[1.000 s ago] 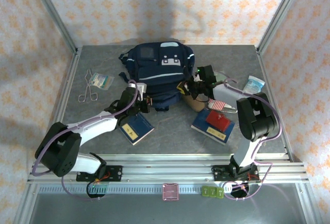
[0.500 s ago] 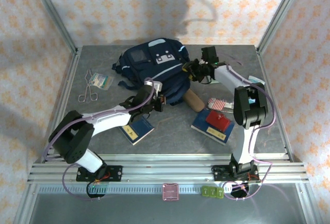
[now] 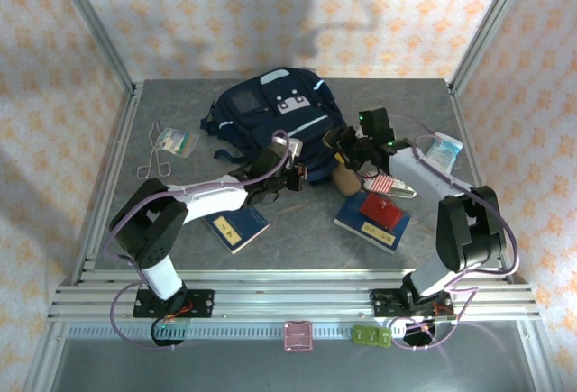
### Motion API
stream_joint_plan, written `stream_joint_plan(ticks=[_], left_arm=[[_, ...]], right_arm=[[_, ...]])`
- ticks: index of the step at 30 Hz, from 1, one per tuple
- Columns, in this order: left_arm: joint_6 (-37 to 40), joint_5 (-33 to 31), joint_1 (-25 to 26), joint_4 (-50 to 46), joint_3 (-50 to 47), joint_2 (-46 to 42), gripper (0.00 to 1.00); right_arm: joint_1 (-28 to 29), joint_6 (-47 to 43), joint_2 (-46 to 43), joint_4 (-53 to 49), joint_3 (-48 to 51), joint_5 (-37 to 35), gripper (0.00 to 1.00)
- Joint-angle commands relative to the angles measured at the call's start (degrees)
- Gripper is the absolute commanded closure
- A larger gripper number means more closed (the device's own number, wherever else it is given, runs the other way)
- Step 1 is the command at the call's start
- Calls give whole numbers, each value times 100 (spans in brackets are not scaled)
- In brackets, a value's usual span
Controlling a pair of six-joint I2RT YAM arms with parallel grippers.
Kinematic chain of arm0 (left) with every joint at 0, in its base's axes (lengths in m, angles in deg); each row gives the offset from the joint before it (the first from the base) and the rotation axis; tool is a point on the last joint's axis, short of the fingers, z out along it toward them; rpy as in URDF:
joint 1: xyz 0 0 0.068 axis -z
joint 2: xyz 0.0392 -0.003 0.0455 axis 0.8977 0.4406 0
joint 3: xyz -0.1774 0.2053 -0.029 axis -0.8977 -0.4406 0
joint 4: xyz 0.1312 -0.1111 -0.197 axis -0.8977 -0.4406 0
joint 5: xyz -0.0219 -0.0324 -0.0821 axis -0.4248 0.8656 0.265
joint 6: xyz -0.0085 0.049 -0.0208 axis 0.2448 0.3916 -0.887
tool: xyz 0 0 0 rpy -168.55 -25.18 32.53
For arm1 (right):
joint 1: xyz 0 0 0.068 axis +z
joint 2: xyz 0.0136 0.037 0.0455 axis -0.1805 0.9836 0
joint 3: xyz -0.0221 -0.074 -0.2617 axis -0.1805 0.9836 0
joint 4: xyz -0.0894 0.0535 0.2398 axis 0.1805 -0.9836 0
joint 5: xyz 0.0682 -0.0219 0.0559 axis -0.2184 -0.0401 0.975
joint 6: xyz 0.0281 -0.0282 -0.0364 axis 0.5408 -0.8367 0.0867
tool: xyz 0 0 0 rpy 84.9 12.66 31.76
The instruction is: Pack the student bag
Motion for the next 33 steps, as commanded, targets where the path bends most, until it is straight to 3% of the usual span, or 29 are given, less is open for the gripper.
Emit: stream_joint_plan(ticks=[1, 6, 7, 10, 11, 16, 25, 33], left_arm=[[145, 45, 130, 141, 209, -21, 100], [166, 14, 282, 205, 155, -65, 100], [168, -5, 310, 210, 137, -74, 100], [117, -76, 321, 195, 48, -100, 100], [100, -142, 316, 178, -4, -130, 100], [-20, -269, 103, 70, -406, -327, 100], [-80, -417, -1096, 122, -1625, -1077, 100], [-28, -344, -1598, 148, -1571, -935, 100]], right_arm=[[154, 293, 323, 463, -10, 125, 42], [369, 339, 1245, 527, -623, 302, 48], [387, 363, 1416, 563, -710, 386, 55], [389, 414, 1628, 750, -738, 492, 96], [385, 390, 1604, 762, -730, 418, 100], [259, 256, 1321, 708, -623, 163, 100], [-146, 163, 732, 812, -240, -79, 100], [-179, 110, 915, 850, -516, -143, 100]])
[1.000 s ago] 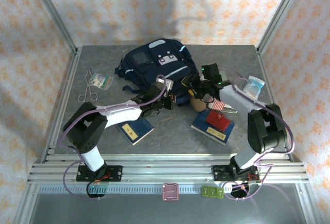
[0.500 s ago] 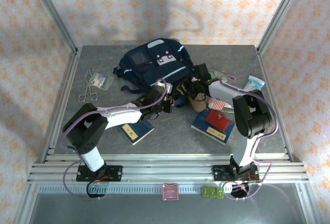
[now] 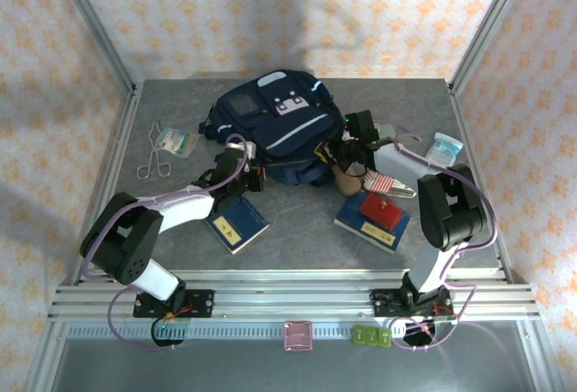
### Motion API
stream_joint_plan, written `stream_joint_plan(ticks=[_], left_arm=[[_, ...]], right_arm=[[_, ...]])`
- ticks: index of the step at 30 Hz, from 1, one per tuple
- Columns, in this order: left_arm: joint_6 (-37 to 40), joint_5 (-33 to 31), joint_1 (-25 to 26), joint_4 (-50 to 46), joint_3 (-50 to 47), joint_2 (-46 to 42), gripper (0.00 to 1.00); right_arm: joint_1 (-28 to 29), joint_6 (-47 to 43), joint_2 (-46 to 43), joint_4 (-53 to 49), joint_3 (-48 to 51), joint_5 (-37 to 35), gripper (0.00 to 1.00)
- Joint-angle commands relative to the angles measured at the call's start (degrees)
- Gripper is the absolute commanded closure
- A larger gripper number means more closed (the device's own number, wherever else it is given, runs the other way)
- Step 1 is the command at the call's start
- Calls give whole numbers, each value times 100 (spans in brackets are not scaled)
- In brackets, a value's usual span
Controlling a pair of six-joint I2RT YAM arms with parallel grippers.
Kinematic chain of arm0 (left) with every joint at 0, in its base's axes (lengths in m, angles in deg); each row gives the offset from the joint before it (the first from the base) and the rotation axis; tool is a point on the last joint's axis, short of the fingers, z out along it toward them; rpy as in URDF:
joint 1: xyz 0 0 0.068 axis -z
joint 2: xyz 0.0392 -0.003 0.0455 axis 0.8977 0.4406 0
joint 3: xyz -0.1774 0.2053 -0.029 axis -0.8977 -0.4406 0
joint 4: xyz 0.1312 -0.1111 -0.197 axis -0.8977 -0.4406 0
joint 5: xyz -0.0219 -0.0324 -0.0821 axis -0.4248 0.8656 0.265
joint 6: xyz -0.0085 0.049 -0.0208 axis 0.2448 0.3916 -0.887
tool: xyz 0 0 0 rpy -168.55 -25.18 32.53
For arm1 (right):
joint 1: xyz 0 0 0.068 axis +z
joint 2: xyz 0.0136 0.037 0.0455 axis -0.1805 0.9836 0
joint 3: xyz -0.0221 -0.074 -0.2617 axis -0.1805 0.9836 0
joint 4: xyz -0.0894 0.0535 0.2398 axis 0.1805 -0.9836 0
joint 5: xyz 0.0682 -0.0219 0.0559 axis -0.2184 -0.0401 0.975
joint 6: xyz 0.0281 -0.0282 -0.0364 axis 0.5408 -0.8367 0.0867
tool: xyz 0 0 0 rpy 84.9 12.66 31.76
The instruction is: Pack the student bag
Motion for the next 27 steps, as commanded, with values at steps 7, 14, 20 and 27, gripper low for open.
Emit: stream_joint_plan(ticks=[7, 14, 20, 27], left_arm=[[-79, -89, 483, -150, 664, 319, 100], [-210, -173, 941, -1, 1395, 961, 100], [-188, -126, 1021, 21, 1622, 1122, 100], [-172, -52, 1054, 35, 1544, 1003, 100]], right_arm=[[-612, -726, 805, -551, -1856, -995, 98], [-597, -976, 618, -1482, -2180, -1202, 45], [-375, -745, -716, -1250, -780, -903, 42], [166, -147, -776, -603, -80, -621, 39]])
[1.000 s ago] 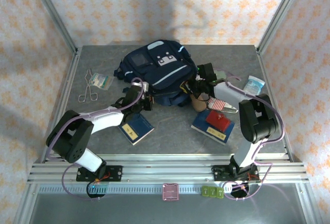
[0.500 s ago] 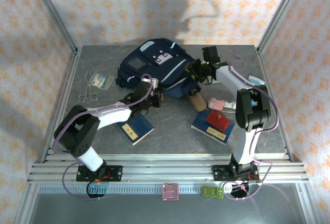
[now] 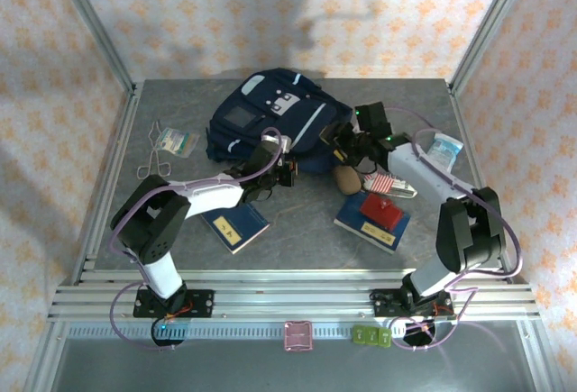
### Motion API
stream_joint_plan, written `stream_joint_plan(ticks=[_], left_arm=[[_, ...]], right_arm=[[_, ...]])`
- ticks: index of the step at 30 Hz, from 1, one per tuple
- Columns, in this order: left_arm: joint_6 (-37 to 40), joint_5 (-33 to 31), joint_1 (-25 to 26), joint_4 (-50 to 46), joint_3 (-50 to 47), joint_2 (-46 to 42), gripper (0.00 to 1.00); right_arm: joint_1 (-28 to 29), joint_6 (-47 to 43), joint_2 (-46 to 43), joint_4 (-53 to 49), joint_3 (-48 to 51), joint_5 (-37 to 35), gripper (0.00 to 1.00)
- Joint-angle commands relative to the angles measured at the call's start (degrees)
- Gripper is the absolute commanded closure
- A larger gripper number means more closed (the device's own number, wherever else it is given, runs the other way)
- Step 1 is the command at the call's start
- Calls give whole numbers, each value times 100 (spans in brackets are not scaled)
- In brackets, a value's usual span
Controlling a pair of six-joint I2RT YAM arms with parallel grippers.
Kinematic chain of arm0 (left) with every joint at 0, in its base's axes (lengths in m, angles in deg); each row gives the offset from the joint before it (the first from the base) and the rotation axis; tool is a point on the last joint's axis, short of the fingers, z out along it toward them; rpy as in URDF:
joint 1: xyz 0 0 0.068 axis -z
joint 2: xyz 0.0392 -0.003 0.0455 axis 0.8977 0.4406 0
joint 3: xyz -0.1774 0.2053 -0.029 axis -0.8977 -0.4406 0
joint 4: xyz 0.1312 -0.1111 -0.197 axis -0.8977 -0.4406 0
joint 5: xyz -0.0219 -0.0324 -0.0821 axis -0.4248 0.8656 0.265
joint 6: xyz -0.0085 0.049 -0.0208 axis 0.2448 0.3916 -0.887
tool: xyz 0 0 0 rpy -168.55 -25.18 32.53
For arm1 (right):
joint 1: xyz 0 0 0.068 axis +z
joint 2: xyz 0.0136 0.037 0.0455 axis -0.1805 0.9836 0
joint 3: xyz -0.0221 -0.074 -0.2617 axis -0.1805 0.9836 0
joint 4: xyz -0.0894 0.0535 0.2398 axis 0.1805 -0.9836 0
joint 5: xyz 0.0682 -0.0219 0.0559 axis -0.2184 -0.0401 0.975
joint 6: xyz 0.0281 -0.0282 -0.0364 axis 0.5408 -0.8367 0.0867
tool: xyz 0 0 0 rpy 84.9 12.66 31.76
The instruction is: Pack the student bag
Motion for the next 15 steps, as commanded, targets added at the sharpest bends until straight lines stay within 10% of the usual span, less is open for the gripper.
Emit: stream_joint_plan(ticks=[1, 7, 12, 15], left_arm=[[-23, 51, 59, 93, 139, -138, 100], [-43, -48, 103, 178, -41, -284, 100], [1, -301, 63, 112, -253, -368, 100], [-57, -315, -213, 118, -532, -472, 100]], right_arm=[[144, 335, 355, 428, 8, 110, 39], [298, 535, 1362, 662, -472, 427, 42], [233, 597, 1653, 909, -549, 367, 100], [117, 610, 1543, 1004, -437, 192, 100]])
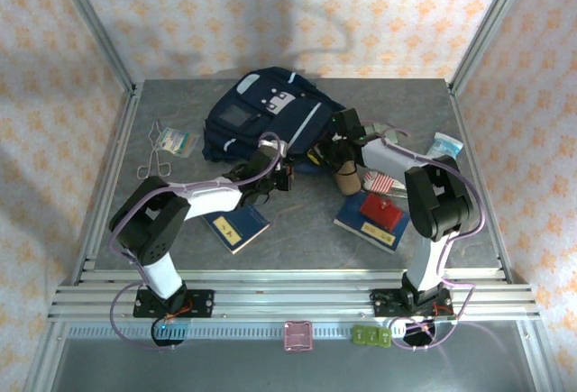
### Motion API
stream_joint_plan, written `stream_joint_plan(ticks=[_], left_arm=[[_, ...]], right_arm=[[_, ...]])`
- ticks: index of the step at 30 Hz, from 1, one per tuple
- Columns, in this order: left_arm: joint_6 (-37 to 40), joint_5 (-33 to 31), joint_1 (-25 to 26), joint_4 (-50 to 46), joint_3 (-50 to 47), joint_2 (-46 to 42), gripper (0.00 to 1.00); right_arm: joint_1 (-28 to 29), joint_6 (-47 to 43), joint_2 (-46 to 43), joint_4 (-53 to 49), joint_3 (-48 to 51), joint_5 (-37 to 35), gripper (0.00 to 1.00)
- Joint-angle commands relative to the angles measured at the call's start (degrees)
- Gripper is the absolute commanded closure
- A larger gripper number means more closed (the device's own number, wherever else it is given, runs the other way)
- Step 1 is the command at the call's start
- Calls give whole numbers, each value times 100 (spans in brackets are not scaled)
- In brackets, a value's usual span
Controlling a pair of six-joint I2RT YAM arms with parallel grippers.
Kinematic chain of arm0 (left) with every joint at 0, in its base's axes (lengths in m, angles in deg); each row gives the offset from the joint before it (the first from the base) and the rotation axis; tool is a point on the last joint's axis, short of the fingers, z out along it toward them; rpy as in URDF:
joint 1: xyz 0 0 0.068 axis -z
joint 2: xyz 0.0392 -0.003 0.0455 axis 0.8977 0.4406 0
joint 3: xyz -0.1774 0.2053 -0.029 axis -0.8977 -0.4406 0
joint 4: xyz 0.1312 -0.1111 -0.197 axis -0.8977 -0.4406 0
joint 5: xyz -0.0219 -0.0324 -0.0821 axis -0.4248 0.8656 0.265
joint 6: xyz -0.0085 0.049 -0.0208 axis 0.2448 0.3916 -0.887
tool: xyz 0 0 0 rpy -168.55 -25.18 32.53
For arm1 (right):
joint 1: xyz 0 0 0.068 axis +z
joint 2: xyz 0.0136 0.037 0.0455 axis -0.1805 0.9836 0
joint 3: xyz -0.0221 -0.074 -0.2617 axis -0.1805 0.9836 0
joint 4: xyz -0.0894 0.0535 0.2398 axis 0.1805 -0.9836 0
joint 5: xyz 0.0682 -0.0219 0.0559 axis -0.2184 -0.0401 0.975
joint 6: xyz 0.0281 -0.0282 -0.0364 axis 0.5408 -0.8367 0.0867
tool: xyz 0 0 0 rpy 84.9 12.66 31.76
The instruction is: Pack the student bag
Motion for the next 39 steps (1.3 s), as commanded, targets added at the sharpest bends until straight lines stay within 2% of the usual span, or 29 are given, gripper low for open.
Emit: stream_joint_plan(ticks=[1, 5, 9, 11, 15, 18, 23, 26, 28, 29, 31, 32, 35, 36, 39], left_arm=[[-69, -137, -329, 129, -310, -419, 100], [7, -225, -949, 88, -723, -580, 100], [49, -474, -1617, -88, -812, -575, 100], [87, -553, -1792, -143, -750, -510, 100], [65, -945, -1945, -511, -434, -341, 100], [-59, -972, -2046, -625, -292, -199, 100], [-155, -307, -1990, -349, -167, -123, 100], [-149, -164, -1805, -406, 115, -29, 100], [-132, -27, -1649, -384, 308, 62, 100], [-110, 19, -1576, -377, 419, 115, 100], [-78, 15, -1466, -494, 651, 207, 100], [-83, 27, -1452, -564, 721, 211, 98], [-171, -22, -1450, -661, 626, -39, 68], [-206, -55, -1451, -732, 520, -198, 62], [-390, -177, -1451, -1012, 53, -815, 52]], right_arm=[[-150, 52, -106, 431, 22, -313, 100], [-246, 62, -341, 535, 251, -475, 100], [-243, 169, -454, 779, 471, -475, 100], [-226, 207, -468, 904, 527, -423, 100], [-150, 164, -421, 995, 468, -393, 100], [-130, 105, -376, 1058, 360, -371, 100], [-143, -258, -98, 818, -222, -412, 100], [-143, -494, 28, 565, -607, -428, 100], [-134, -613, -28, 557, -651, -410, 89], [-117, -733, -81, 545, -669, -370, 80], [-69, -999, -202, 452, -659, -375, 71], [-23, -1169, -274, 427, -625, -348, 67], [130, -1572, -503, 389, -405, -277, 59], [176, -1699, -573, 393, -307, -219, 58], [303, -2038, -731, 456, -21, -20, 55]])
